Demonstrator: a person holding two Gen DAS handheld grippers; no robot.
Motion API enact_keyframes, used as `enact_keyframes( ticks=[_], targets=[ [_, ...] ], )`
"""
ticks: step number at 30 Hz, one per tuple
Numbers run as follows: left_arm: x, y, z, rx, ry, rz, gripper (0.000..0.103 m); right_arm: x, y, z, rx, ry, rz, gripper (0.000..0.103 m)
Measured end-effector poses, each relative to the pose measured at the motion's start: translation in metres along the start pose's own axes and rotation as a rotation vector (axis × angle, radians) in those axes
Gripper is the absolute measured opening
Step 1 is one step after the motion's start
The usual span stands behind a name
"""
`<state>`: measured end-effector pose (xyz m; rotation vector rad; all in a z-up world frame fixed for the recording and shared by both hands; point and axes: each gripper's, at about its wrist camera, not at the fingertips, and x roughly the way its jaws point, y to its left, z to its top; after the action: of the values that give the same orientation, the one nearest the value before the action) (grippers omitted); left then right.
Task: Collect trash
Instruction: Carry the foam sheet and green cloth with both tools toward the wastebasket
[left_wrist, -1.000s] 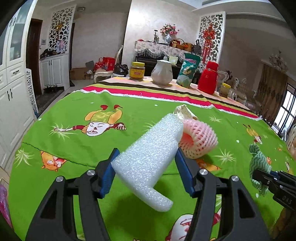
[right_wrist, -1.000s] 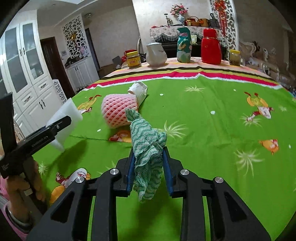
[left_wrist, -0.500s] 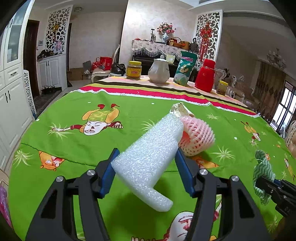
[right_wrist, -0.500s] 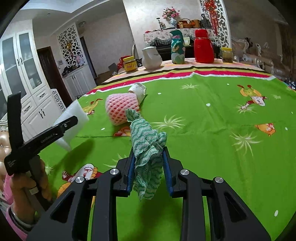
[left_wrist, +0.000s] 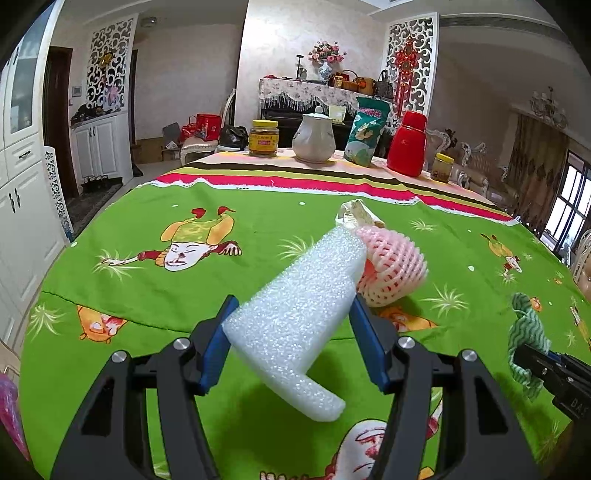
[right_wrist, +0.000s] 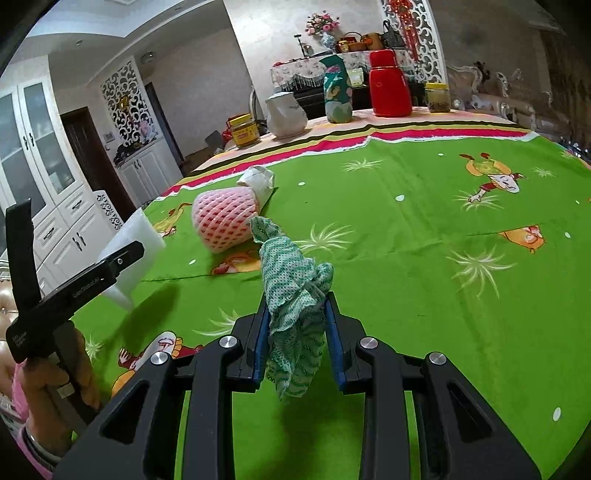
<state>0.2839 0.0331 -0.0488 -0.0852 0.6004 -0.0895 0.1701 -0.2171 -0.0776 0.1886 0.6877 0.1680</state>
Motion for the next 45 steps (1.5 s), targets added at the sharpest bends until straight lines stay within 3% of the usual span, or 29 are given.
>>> enact_keyframes(
  ticks=[11,17,27,45],
  targets=[
    [-0.002,0.007,-0.002,-0.056,0.037,0.044,0.060,0.001,-0.002,0.000,0.007,0.004,-0.015,0.028],
    [-0.036,-0.009,-0.014,-0.022,0.053,0.044,0.060,0.003,-0.004,-0.001,0.017,0.012,-0.006,0.028],
    [-0.087,-0.026,-0.061,0.012,0.047,0.023,0.060,-0.001,-0.003,-0.002,0.000,0.000,0.008,0.028],
    [-0.161,0.000,-0.104,-0.066,-0.024,0.055,0.060,-0.032,0.072,-0.026,-0.227,-0.020,0.147,0.028]
  ],
)
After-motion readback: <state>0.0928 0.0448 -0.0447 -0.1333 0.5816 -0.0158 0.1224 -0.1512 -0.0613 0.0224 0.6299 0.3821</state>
